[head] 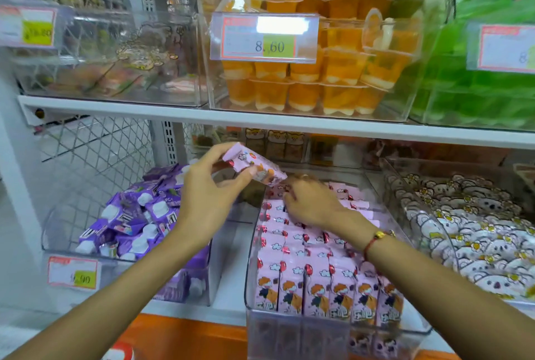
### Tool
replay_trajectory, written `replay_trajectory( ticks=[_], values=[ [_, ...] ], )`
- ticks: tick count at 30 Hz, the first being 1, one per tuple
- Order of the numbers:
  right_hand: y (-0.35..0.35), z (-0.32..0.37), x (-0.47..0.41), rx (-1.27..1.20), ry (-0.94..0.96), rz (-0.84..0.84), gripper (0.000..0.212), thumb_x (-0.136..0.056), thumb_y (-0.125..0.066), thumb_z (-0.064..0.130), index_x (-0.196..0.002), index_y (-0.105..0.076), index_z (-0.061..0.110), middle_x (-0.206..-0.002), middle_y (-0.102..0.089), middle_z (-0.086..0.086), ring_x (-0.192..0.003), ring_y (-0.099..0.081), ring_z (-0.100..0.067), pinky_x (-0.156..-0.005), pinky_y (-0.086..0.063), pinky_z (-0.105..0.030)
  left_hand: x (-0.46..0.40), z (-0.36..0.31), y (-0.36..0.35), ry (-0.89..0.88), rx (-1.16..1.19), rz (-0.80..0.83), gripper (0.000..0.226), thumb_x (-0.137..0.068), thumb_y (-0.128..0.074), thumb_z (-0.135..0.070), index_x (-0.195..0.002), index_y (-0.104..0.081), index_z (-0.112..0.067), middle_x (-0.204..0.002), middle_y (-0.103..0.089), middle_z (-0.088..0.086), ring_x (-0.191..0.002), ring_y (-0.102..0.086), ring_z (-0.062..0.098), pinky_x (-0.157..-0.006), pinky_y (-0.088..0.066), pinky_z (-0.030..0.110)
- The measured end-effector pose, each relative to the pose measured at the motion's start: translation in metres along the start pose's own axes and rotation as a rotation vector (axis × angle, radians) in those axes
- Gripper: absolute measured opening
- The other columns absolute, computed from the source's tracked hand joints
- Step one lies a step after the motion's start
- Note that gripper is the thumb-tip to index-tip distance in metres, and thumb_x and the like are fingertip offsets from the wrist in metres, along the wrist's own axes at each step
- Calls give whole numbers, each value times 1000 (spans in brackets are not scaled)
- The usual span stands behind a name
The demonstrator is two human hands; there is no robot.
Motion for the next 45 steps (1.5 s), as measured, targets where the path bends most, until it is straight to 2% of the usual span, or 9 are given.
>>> replay_trajectory(
  ticks=[5, 8, 13, 27, 30, 33, 36, 41, 45],
  values=[
    [-22, -11, -11, 99, -9, 214, 42, -100, -30, 35, -140, -43, 32, -146, -33, -7, -137, -22, -33, -111, -19, -49, -14, 11, -12, 7, -64, 66, 28, -82, -74, -8, -103, -64, -23, -94, -68, -15, -78, -61, -16, -68, -44, 2],
    [-20, -7, -4, 53, 29, 191, 40, -100, -30, 35, -136, -47, 34, -146, -35, -6, -135, -24, -32, -110, -19, -50, -21, 14, -17, 3, -151, 93, 34, -81, -75, -14, -111, -61, -25, -101, -66, -16, -84, -61, -16, -72, -44, 2],
    [-25, -4, 14, -1, 61, 247, 44, -102, -21, 35, -129, -53, 21, -147, -42, -5, -133, -30, -26, -109, -17, -44, -27, 15, -33, -37, -327, 146, 45, -77, -79, -24, -116, -58, -21, -107, -66, -9, -99, -64, 12, -88, -52, 30],
    [-19, -7, 23, 3, -44, 196, 43, -101, -28, 38, -141, -40, 34, -144, -39, -8, -134, -27, -30, -109, -23, -47, -42, 33, -81, 35, -797, 501, 41, -90, -63, -31, -129, -54, -28, -116, -66, 5, -104, -63, 26, -83, -51, 34],
    [2, -4, 18, -113, -11, -22, 30, -97, -44, 31, -122, -60, 22, -115, -63, -11, -108, -56, -28, -93, -47, -41, -27, 26, -66, 59, -752, 435, 47, -88, -62, -30, -134, -51, -33, -117, -68, 4, -107, -63, 29, -83, -52, 36],
    [26, -3, 8, -273, -27, -247, 34, -90, -61, 28, -120, -48, 17, -105, -57, -2, -87, -63, -21, -76, -55, -38, -1, 23, -43, 154, -601, 341, 45, -87, -65, -28, -130, -53, -30, -122, -65, -4, -113, -61, 19, -92, -50, 34],
    [20, 6, -9, -381, 51, -136, 38, -93, -58, 17, -128, -45, 18, -118, -55, -6, -99, -61, -22, -79, -55, -36, 38, 24, -27, 252, -454, 293, 41, -88, -64, -27, -128, -53, -28, -126, -61, -12, -109, -60, 7, -91, -44, 26],
    [-4, -8, -14, -342, 11, 0, 25, -97, -50, 20, -121, -58, 17, -108, -65, -8, -76, -57, -16, -60, -48, -26, 80, 17, -18, 281, -330, 328, 34, -88, -64, -30, -117, -52, -43, -109, -56, -33, -92, -57, -10, -91, -46, 27],
    [-21, -9, -14, -333, -29, 137, 32, -100, -43, 27, -129, -55, 19, -67, -54, 3, -52, -49, -12, -44, -39, -22, 88, 16, -13, 255, -284, 308, 35, -91, -62, -27, -124, -55, -37, -108, -57, -36, -88, -59, -15, -80, -49, 14]
  ],
)
Point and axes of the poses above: each hand's wrist, its own x-axis away from the middle knuckle, its own y-axis out of the back of the hand, z = x × y, the point moved 8 cm from there along -x, towards the middle knuckle
